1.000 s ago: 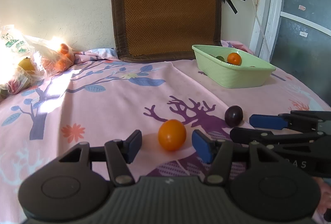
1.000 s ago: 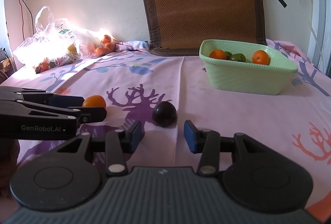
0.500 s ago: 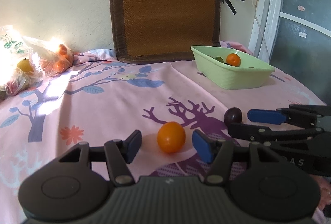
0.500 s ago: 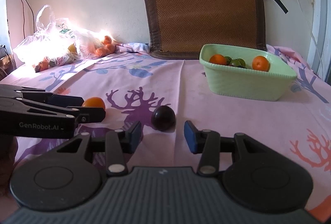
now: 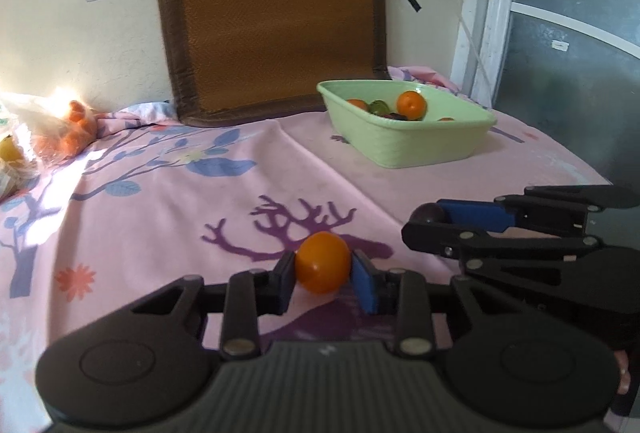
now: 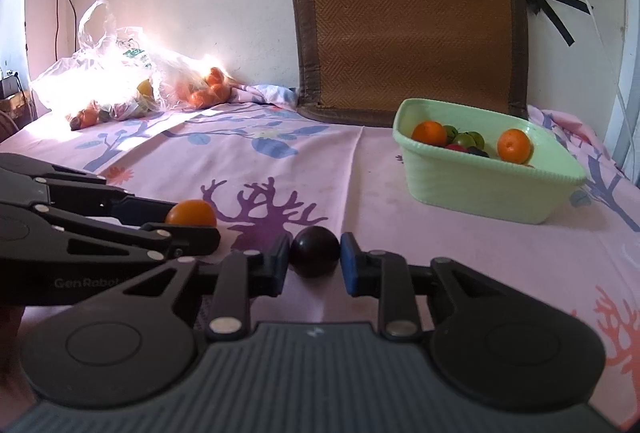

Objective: Organize fruits
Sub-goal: 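Carry both fruits over the green bowl and open both grippers to drop them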

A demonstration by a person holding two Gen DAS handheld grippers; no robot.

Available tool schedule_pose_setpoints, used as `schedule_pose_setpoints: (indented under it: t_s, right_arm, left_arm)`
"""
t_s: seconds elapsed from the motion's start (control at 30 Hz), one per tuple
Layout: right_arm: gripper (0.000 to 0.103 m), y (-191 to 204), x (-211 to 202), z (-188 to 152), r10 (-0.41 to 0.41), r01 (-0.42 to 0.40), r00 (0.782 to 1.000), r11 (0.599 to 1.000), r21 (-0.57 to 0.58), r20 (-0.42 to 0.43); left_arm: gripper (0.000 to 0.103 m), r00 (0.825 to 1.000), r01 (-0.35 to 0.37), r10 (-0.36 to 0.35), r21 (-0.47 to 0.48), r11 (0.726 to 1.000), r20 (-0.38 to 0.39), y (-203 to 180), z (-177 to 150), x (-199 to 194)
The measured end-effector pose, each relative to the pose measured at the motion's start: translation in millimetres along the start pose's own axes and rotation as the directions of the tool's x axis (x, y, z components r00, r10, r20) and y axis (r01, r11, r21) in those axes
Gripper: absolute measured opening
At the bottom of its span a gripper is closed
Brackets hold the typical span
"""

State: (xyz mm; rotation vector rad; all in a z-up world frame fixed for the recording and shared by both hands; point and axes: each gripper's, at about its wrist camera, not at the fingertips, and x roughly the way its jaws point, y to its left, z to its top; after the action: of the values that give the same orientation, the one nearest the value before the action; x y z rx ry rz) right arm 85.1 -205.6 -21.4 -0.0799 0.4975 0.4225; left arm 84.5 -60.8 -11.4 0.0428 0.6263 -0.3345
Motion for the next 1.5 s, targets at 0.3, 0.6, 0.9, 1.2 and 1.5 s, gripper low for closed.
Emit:
schedule_pose_setpoints:
  t_s: [0.3, 0.6, 0.9, 1.2, 1.5]
  right_arm:
    - [0.030, -47.8, -31.3, -14.9, -0.146, 0.145, 0.989, 0.988, 0.056, 0.021]
    - [0.031, -55.3, -29.7, -25.1, -0.155, 0.155, 0.988, 0.986, 0.066, -0.001]
    - [0.037, -60.2, -32.4, -27.6, -0.147, 0.147, 0.989, 0.985, 0.094, 0.004]
    - [0.030, -63.6, -39.1, -24.8, -0.142, 0.136, 0.988, 0.986, 0.101, 0.054]
    - [0.030, -103.3, -20.6, 28.3, -0.198, 0.170, 0.957, 0.975, 0.140, 0.214]
  left_arm:
    - [0.030, 0.996, 0.091, -0.090, 0.085, 0.992, -0.019, -56.4, 11.8, 28.1]
    - [0.038, 0.998, 0.061, -0.059, 0.096, 0.994, -0.017, -59.9, 8.9, 31.1]
    - [0.036, 0.999, 0.050, -0.048, 0.118, 0.992, -0.025, -62.4, 9.7, 30.8]
    - [0.030, 0.996, 0.088, -0.089, 0.129, 0.988, -0.001, -67.4, 39.0, 35.7]
    - [0.030, 0.997, 0.066, -0.071, 0.114, 0.991, 0.037, -62.1, 113.9, 82.4]
